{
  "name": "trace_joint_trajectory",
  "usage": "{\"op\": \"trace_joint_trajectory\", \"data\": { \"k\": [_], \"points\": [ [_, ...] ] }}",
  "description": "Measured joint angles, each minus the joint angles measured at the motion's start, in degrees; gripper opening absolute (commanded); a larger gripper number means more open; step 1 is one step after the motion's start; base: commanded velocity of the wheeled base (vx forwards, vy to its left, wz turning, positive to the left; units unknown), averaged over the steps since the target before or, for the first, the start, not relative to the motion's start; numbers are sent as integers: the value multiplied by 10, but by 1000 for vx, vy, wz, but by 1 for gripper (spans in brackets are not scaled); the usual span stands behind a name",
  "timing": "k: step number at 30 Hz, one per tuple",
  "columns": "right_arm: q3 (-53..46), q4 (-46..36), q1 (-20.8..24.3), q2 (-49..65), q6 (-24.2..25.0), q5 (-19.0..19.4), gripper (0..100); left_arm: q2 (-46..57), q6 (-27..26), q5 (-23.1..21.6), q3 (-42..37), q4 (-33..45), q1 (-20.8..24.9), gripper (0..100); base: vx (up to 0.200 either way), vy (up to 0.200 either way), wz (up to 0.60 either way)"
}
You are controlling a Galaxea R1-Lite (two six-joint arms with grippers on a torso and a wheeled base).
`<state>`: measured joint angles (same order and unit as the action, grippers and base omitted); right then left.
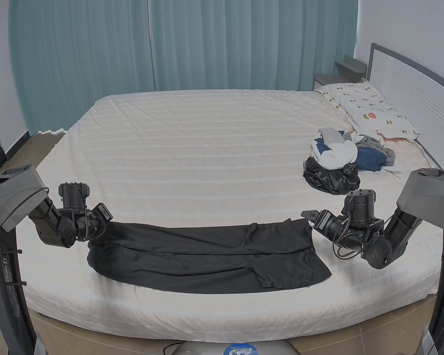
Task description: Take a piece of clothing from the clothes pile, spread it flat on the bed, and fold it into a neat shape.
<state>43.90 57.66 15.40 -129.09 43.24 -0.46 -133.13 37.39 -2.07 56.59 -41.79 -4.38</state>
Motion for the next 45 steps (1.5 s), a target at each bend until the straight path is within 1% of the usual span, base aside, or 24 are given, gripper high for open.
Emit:
{"op": "trace_joint_trajectory", "data": {
  "k": [2, 3, 7, 12, 13, 15, 17, 26, 27, 30, 34, 38, 41, 45],
  "points": [
    [0, 0, -1, -3, 0, 10, 100, -3, 2, -2, 4, 0, -6, 0, 0, 0, 0],
    [0, 0, -1, -4, 1, 14, 100, -4, 2, -3, 4, -1, -10, 100, 0, 0, 0],
    [-1, 0, -4, -7, 6, 19, 100, -5, 3, -11, 7, -4, -22, 100, 0, 0, 0],
    [-1, 0, -8, -9, 8, 24, 100, -7, 3, -57, 9, -5, -32, 100, 0, 0, 0],
    [0, 0, -10, -9, 8, 29, 100, -7, 3, -71, 9, -4, -33, 100, 0, 0, 0],
    [1, 0, -13, -10, 9, 39, 100, -8, 2, -83, 9, -2, -34, 100, 0, 0, 0],
    [2, 0, -17, -10, 12, 45, 100, -9, 1, -87, 9, -1, -36, 100, 0, 0, 0],
    [9, 0, -31, -13, 17, 50, 100, -25, -4, -90, 14, 0, -37, 100, 0, 0, 0],
    [10, 0, -31, -14, 17, 50, 100, -27, -4, -90, 15, 0, -37, 0, 0, 0, 0],
    [17, 0, -35, -15, 17, 53, 100, -33, -4, -90, 17, 0, -38, 0, 0, 0, 0],
    [34, -6, -38, -20, 17, 68, 100, -37, -3, -82, 16, -1, -43, 0, 0, 0, 0],
    [62, -13, -36, -35, 16, 80, 100, -37, 2, -61, 9, -3, -51, 0, 0, 0, 0],
    [88, -25, -34, -50, 16, 92, 100, -37, 20, -39, 4, -4, -55, 0, 0, 0, 0],
    [113, -33, -31, -73, 16, 109, 100, -36, 52, -27, 1, -8, -59, 0, 0, 0, 0]
  ]
}}
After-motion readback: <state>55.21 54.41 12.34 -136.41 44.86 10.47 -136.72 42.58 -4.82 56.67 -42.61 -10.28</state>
